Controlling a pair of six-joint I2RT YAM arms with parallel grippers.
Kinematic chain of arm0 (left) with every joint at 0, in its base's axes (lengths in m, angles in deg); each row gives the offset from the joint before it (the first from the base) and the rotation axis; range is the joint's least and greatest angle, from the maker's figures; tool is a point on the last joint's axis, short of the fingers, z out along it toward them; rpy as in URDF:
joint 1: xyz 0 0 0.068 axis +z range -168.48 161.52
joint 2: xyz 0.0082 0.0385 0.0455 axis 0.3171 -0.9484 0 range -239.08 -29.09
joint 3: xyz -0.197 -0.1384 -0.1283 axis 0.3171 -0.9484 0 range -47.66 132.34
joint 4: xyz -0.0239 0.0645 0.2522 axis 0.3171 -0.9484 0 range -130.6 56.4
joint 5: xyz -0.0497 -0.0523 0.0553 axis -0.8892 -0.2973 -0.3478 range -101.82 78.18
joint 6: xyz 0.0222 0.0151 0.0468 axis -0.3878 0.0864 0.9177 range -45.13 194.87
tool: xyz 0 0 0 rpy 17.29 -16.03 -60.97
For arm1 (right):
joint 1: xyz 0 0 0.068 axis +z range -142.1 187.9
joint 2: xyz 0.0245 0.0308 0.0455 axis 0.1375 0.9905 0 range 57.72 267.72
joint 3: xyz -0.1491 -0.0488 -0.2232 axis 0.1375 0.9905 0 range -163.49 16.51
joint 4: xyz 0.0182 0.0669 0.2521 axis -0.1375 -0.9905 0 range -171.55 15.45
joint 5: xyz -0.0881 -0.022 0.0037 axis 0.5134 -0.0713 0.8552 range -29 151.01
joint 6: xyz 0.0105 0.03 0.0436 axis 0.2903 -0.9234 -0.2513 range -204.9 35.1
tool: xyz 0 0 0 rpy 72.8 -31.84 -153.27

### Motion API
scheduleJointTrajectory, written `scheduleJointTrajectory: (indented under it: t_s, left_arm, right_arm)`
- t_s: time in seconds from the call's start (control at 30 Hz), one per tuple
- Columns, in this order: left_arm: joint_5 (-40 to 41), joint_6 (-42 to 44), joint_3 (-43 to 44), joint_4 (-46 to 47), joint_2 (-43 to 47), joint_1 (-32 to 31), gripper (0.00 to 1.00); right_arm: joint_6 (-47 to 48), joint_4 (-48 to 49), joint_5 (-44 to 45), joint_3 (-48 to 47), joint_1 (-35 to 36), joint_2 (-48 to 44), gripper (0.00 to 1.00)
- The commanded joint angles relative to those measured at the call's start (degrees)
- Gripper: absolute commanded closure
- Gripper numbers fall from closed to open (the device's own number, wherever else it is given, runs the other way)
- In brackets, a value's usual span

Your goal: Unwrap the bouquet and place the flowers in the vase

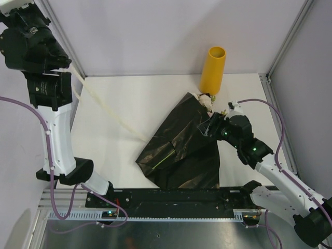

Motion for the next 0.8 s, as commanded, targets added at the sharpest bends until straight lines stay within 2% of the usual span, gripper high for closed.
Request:
scheduleJointTrajectory:
  t_s: [0.0, 0.23, 0.33, 0.5, 0.6, 0.7, 0.77]
  left_arm:
    - [-2.6, -0.5, 3.2, 3.8, 1.0, 0.9, 1.0]
    - [-7.6, -5.1, 1.0, 3.5, 2.7, 1.0, 1.0]
    - [-10.4, -8.7, -6.3, 2.3, 3.2, 1.1, 1.0]
    - [-18.5, -17.2, -25.3, 1.0, 3.2, 1.1, 0.99]
    - [-22.9, -20.5, -35.4, 0.6, 2.4, 1.1, 0.95]
    - [-23.7, -22.7, -43.4, -0.6, -0.2, 1.1, 0.94]
    - [-23.9, -23.6, -46.2, -2.6, -2.1, 1.1, 0.86]
  right_arm:
    - [1.1, 0.7, -1.4, -1.8, -0.2, 0.3, 0.28]
    - [1.2, 0.1, -1.8, -2.4, -0.3, -0.1, 0.25]
    - [0.8, -1.1, -0.9, -2.4, -0.2, -0.8, 0.22]
    - [-0.8, -4.8, 3.4, -2.4, -0.2, -1.8, 0.16]
    - [-1.9, -8.0, 6.5, -2.3, -0.2, -2.3, 0.11]
    - [-2.6, -9.9, 8.4, -1.0, -0.3, -2.5, 0.09]
    - [-2.6, -9.6, 8.5, 0.1, -0.3, -2.5, 0.09]
